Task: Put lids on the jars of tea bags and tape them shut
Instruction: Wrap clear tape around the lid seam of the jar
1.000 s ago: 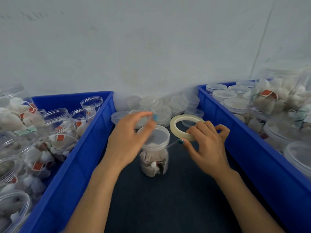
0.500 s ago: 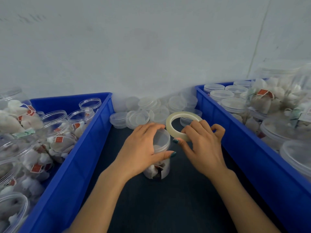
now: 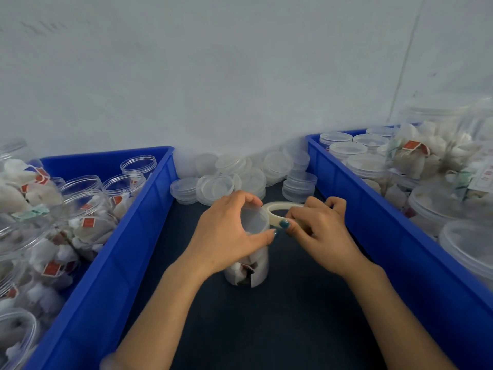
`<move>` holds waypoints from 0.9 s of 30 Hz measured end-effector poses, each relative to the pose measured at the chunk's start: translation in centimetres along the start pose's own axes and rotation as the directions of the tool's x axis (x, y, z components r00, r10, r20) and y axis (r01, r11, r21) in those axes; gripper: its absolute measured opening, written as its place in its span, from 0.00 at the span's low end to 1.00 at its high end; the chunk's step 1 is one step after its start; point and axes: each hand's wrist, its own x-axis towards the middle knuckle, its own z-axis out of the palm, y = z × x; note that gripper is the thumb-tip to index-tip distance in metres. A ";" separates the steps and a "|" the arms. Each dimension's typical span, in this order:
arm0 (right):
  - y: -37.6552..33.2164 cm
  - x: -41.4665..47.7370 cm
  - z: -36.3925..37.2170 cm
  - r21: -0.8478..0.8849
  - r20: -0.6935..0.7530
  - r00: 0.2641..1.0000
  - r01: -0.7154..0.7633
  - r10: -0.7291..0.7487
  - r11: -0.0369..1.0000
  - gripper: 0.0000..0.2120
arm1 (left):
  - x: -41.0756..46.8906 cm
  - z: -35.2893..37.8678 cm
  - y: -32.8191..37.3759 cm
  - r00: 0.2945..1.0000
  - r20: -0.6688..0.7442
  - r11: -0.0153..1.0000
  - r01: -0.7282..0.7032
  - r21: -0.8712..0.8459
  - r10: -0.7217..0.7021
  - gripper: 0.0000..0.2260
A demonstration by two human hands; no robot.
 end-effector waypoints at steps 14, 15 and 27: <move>0.0 -0.3 -0.4 -0.247 -0.158 0.986 0.014 -0.054 0.969 0.25 | 0.6 -2.3 -1.4 0.974 0.208 0.995 -0.095 0.012 0.090 0.35; -0.1 -0.2 -0.3 -0.257 -0.168 0.984 0.009 -0.054 0.966 0.25 | 0.6 -2.4 -1.4 0.970 0.219 0.994 -0.111 0.004 0.108 0.34; -1.7 -0.1 1.2 -0.261 -0.196 0.980 -0.019 -0.034 0.965 0.11 | 0.5 -2.2 -0.2 0.966 0.212 0.989 -0.135 -0.065 0.146 0.27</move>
